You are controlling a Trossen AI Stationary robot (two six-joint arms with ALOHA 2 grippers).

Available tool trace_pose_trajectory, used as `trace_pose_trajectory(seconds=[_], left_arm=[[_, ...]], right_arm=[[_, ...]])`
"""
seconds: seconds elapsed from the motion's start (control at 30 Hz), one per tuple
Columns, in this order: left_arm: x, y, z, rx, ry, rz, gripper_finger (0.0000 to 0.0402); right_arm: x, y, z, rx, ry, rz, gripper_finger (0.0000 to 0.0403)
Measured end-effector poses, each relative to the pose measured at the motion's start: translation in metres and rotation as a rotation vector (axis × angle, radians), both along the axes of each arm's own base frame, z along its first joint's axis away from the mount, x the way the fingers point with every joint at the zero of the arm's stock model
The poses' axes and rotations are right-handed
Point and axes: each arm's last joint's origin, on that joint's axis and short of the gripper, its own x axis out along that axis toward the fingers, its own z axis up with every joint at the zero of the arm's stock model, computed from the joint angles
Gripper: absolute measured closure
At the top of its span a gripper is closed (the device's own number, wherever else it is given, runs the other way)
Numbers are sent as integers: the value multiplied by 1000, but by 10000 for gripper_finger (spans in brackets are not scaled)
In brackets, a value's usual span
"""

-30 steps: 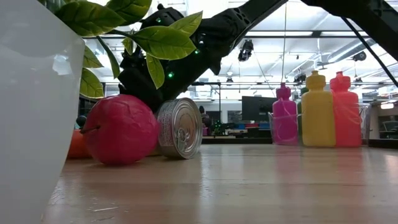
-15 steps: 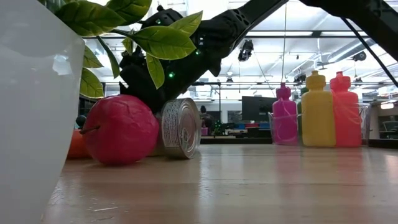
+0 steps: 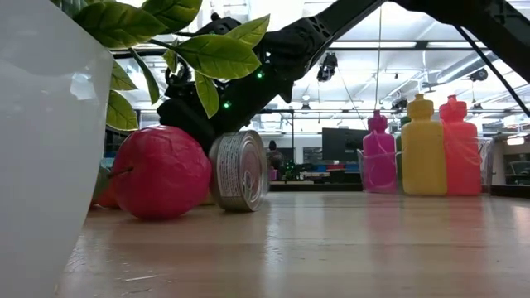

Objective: Pick & Place Food Item
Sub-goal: Put the grapes into the green bin

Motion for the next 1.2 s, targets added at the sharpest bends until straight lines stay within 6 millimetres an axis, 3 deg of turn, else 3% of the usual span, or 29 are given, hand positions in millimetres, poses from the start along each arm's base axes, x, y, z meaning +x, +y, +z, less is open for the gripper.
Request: trace_pose_trajectory(seconds=[0.23,0.47,1.07,1.2], left_arm=[[0,0,0,0,0,0,402],[0,0,0,0,0,0,402],[0,0,0,-2,0,1,402],[0,0,0,-2,0,1,402]], right_arm=[[2,1,5,-3,-35,-1,40],[4,-11,9,-6,-84,-23,40],[0,-13,-6,4,18,-23,41],[0,-12,-6,15,23,-6,66]])
